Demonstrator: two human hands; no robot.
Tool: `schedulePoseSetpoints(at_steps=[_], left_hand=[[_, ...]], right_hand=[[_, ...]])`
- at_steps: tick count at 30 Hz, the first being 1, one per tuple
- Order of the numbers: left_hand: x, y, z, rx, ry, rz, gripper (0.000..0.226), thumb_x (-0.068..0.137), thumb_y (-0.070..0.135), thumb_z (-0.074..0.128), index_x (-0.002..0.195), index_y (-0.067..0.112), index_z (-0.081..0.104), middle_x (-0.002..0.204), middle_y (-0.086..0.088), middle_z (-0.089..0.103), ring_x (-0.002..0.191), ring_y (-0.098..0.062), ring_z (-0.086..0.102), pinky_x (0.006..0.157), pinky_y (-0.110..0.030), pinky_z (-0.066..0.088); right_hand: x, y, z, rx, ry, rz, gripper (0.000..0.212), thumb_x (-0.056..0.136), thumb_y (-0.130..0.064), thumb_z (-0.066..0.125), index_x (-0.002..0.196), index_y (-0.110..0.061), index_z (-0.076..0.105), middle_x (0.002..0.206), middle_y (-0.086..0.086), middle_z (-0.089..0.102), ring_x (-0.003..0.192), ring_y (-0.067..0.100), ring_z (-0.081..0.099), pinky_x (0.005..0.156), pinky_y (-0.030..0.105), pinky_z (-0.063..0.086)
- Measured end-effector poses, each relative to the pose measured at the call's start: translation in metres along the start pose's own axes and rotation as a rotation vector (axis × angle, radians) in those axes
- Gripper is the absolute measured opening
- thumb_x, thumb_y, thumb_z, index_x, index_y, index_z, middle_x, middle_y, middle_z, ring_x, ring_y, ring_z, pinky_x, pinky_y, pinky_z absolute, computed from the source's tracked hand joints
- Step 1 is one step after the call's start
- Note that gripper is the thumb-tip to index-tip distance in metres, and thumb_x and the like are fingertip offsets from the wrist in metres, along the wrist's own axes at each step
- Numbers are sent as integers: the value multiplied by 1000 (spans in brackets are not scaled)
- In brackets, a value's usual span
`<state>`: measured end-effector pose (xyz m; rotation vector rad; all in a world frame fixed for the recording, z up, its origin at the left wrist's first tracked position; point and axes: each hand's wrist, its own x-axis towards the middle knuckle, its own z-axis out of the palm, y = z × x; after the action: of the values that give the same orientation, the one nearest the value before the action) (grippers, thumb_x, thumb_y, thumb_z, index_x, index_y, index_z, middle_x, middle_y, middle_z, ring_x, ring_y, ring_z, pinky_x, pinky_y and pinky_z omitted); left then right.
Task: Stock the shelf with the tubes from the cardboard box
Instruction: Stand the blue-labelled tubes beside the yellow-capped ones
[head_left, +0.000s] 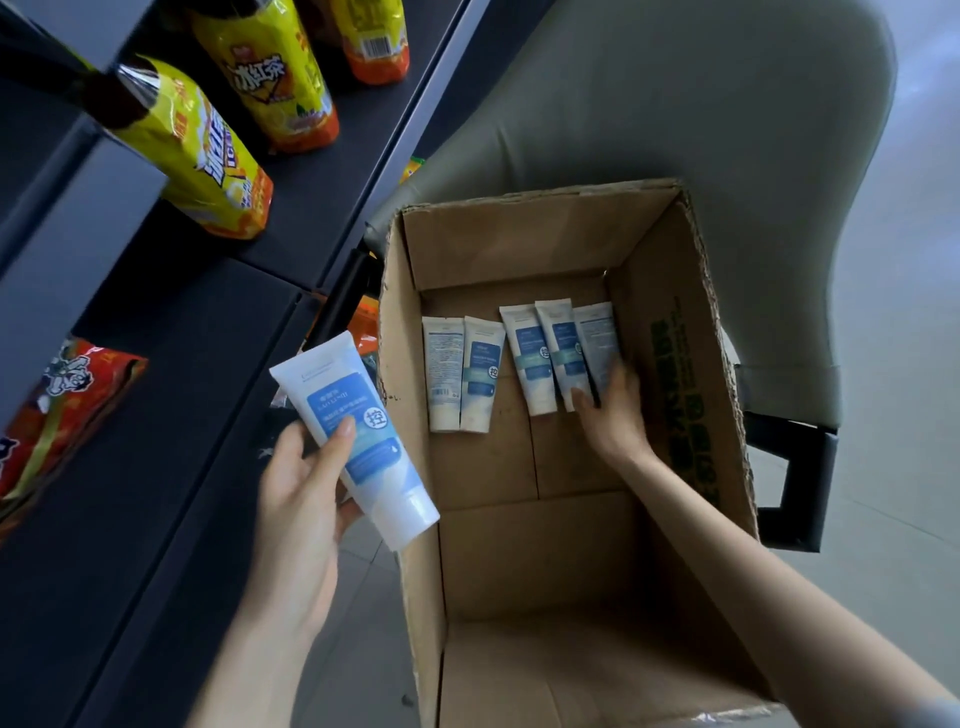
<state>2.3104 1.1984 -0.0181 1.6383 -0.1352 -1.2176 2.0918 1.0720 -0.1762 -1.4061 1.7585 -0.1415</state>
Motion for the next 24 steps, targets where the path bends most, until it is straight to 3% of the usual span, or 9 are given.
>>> schedulePoseSetpoints(at_steps=[10, 14, 20, 24], left_hand=[[10, -3, 12, 48, 0, -22, 28, 90, 24, 52, 116, 13, 57, 100, -3, 69, 96, -22, 65, 90, -46, 48], [15, 0, 18, 41, 11, -26, 36, 85, 28, 55, 117, 12, 56, 105, -7, 69, 104, -30, 64, 93, -49, 47], [21, 2, 21, 6, 32, -13, 38, 87, 25, 53, 122, 10, 55, 113, -13, 66, 109, -34, 61, 96, -53, 43], [21, 2, 22, -10, 41, -16, 36, 89, 23, 52, 122, 10, 55, 110, -11, 67, 109, -35, 60, 96, -52, 44]], right_hand=[[46, 2, 4, -2, -5, 122, 74, 90, -24, 62, 150, -13, 20, 147, 14, 35, 135, 31, 37, 108, 45, 36], [47, -1, 0, 222, -57, 155, 62, 89, -14, 63, 143, -10, 34, 139, 12, 49, 128, 29, 46, 100, 37, 40], [55, 1, -4, 273, -110, 205, 74, 84, -11, 69, 146, -14, 28, 144, 12, 42, 131, 29, 42, 102, 41, 41], [58, 6, -1, 250, -193, 241, 69, 85, -9, 67, 144, -14, 31, 141, 14, 45, 126, 29, 48, 97, 41, 46]])
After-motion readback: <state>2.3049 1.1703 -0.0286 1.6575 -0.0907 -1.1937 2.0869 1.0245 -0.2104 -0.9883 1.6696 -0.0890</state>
